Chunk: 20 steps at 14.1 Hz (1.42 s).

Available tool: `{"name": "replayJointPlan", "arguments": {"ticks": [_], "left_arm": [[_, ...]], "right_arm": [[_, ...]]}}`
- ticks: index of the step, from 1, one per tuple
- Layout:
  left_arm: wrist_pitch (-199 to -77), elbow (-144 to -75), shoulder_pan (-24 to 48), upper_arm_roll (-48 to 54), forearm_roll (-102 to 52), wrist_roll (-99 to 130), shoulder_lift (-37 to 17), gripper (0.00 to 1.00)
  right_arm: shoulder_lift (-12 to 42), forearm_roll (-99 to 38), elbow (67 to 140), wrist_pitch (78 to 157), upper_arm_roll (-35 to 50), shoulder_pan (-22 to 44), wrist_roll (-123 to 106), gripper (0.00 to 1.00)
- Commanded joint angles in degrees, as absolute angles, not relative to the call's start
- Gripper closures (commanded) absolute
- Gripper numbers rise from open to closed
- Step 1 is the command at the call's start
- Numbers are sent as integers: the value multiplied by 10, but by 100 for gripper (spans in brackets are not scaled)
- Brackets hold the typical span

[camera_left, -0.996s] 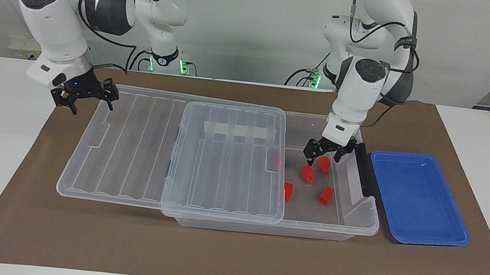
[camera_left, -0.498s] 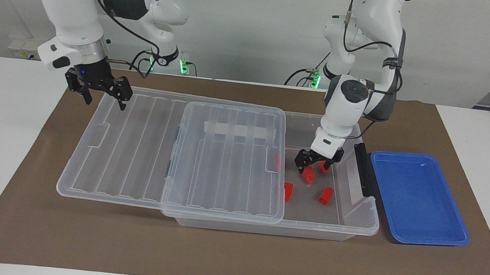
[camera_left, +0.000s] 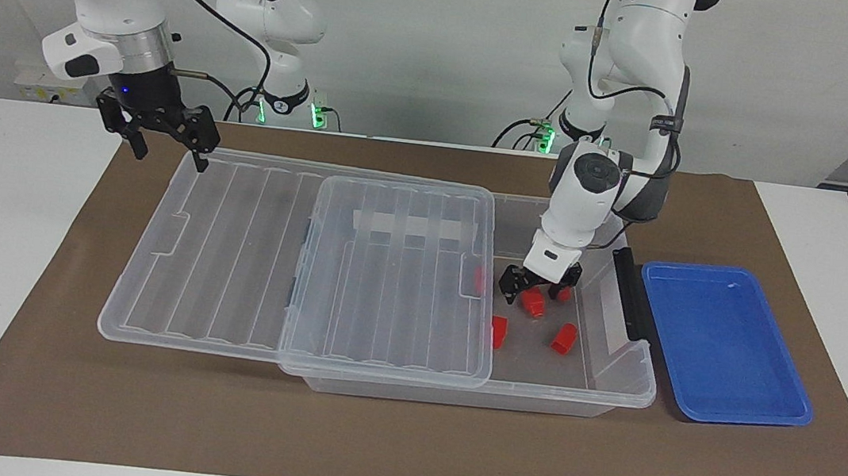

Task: Place red block in blue tray from box
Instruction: 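Carry the red block with the left gripper over the blue tray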

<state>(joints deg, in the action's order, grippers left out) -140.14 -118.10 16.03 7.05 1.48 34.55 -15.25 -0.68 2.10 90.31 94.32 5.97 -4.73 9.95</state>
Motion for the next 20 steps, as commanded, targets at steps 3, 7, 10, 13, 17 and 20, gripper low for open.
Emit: {"name": "replayJointPlan", "arguments": {"ticks": [3, 7, 10, 13, 17, 20], "left_arm": [[-1426, -1200, 165, 63, 34, 347, -149, 1], [-1436, -1213, 164, 63, 52, 347, -149, 1], [-1437, -1214, 165, 63, 52, 347, -149, 29], [-1434, -1211, 165, 63, 53, 345, -149, 64], [-1401, -1188, 163, 62, 53, 343, -149, 94], [-1253, -1088, 159, 62, 53, 337, -140, 94]], "right_arm": [[21, 11, 856, 899, 61, -51, 111, 0], [20, 6, 860, 872, 60, -56, 111, 0], [16, 6, 869, 881, 60, -51, 111, 0], [15, 5, 870, 880, 61, -50, 105, 0], [15, 5, 872, 882, 61, -51, 105, 0], [9, 5, 884, 882, 61, -50, 105, 0]]}}
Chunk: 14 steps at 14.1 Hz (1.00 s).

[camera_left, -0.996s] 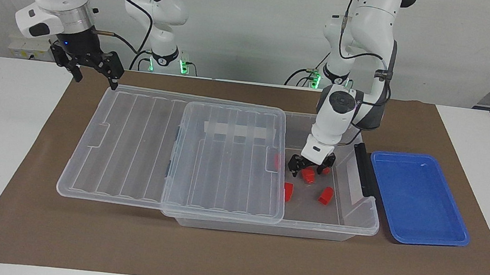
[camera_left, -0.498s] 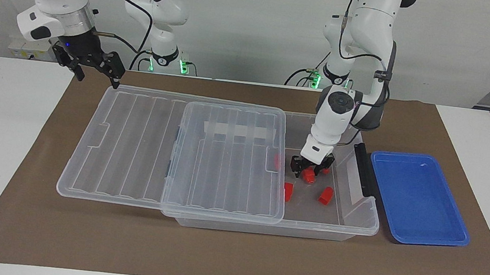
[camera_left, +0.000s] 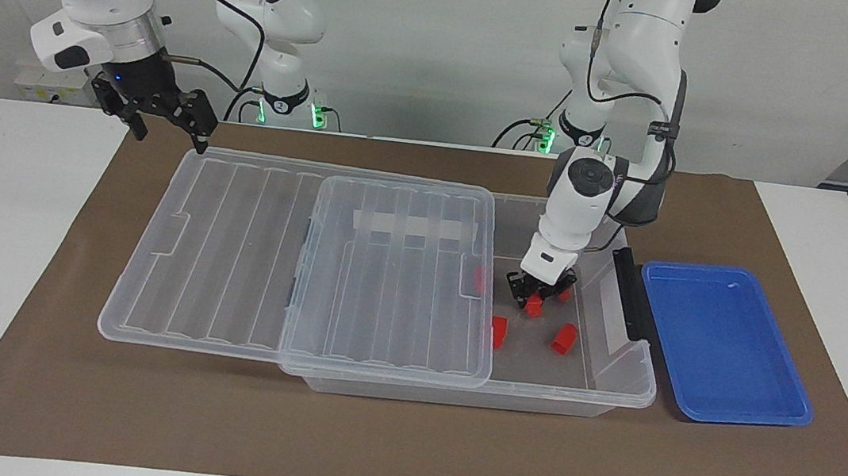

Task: Place red block in blue tray from box
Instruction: 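Carry the red block with the left gripper over the blue tray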

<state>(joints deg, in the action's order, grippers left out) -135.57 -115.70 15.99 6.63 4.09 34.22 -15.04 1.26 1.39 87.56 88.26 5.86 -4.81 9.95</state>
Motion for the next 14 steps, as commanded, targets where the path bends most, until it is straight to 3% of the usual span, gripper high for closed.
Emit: {"name": "replayJointPlan", "arguments": {"ticks": [1, 4, 5, 6, 7, 8, 14], "left_arm": [[-1196, -1046, 159, 62, 53, 337, -140, 94], [-1079, -956, 159, 62, 53, 336, -135, 94], [-1050, -936, 159, 61, 53, 331, -131, 94], [-1025, -920, 155, 60, 54, 321, -127, 94], [-1000, -904, 147, 59, 53, 292, -124, 94], [-976, -889, 128, 59, 53, 242, -124, 94], [-992, -874, -32, 58, 46, -66, -124, 94]], "right_arm": [[9, 5, 885, 882, 61, -50, 105, 0], [9, 5, 890, 903, 60, -52, 103, 1], [8, 5, 896, 917, 60, -56, 102, 12], [6, 5, 903, 927, 60, -59, 101, 40], [0, 5, 916, 939, 57, -60, 100, 77], [-7, 6, 932, 951, 57, -66, 101, 100], [-20, 6, 1020, 1053, 56, -134, 70, 100]]}}
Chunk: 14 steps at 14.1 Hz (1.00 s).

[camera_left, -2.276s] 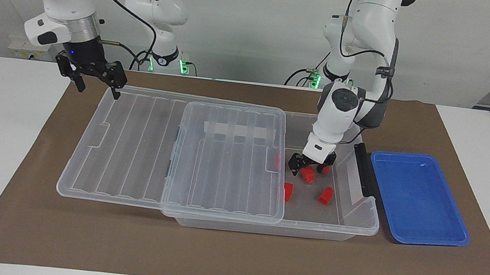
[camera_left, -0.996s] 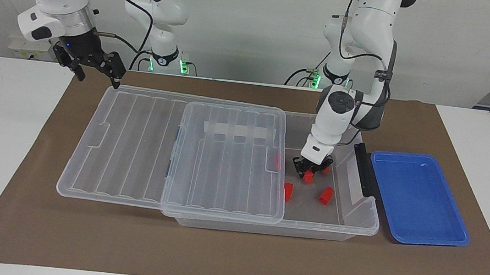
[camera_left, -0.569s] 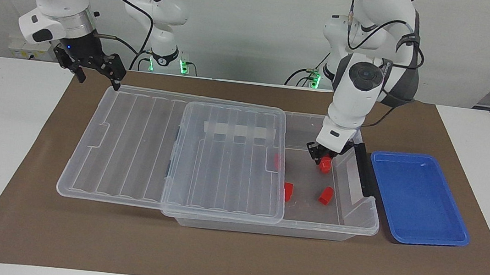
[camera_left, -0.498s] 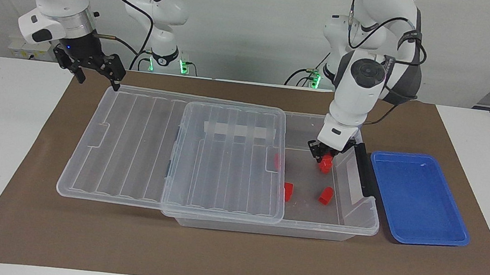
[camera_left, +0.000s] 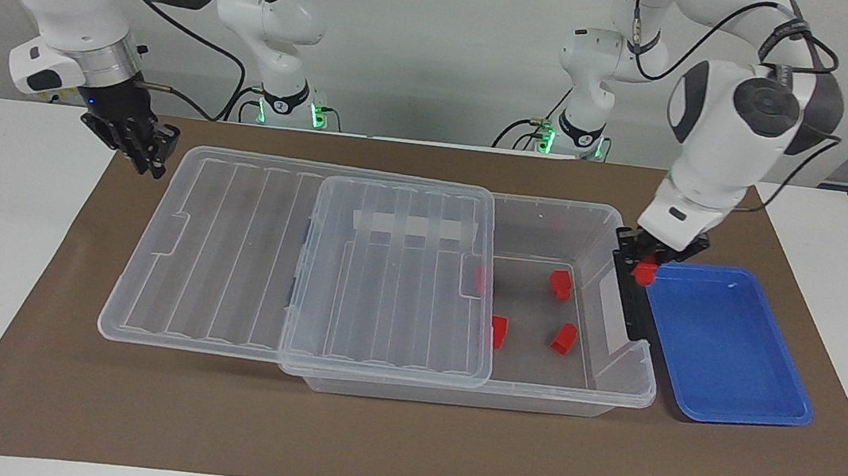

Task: Place red block in blue tray from box
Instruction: 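Carry the red block with the left gripper over the blue tray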

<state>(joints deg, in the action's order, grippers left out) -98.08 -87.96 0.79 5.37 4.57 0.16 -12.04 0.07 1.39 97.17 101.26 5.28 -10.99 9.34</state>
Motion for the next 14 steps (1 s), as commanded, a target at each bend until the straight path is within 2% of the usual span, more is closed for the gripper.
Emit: {"name": "replayJointPlan", "arguments": {"ticks": [1, 4, 7, 11, 14], "left_arm": [[-1004, -876, -57, 58, 45, -93, -125, 94], [-1055, -903, -115, 58, 44, -168, -124, 94], [-1136, -962, -169, 58, 21, -225, -125, 94], [-1301, -1064, -177, 58, -17, -222, -159, 94], [-1342, -1072, -171, 58, -29, -197, -199, 94]], "right_arm": [[-20, 5, 1035, 1076, 56, -141, 59, 100], [4, 6, 1050, 1124, 56, -160, 33, 100], [28, 6, 1051, 1145, 56, -162, 27, 100], [55, 6, 1051, 1171, 56, -154, 27, 100], [67, 6, 1051, 1178, 57, -151, 27, 100]]}}
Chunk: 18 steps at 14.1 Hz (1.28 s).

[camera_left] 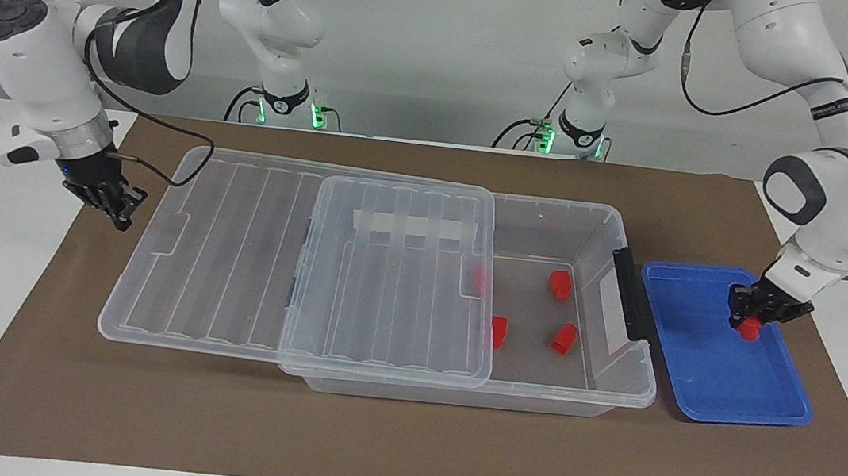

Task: Place red block in blue tray from box
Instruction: 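Carry the red block with the left gripper over the blue tray, then lower the block into the tray while the right gripper slides the lid closed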

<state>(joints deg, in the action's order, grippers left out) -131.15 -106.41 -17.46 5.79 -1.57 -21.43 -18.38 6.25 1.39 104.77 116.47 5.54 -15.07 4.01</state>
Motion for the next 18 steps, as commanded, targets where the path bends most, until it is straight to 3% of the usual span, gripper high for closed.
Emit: {"name": "replayJointPlan", "arguments": {"ticks": [1, 18], "left_arm": [[-1359, -1083, -171, 58, -29, -187, -203, 94], [-1432, -1150, -189, 55, -28, -198, -202, 89]], "right_arm": [[68, 6, 1051, 1178, 59, -149, 27, 100], [67, 6, 1050, 1168, 62, -30, 27, 100]]}}
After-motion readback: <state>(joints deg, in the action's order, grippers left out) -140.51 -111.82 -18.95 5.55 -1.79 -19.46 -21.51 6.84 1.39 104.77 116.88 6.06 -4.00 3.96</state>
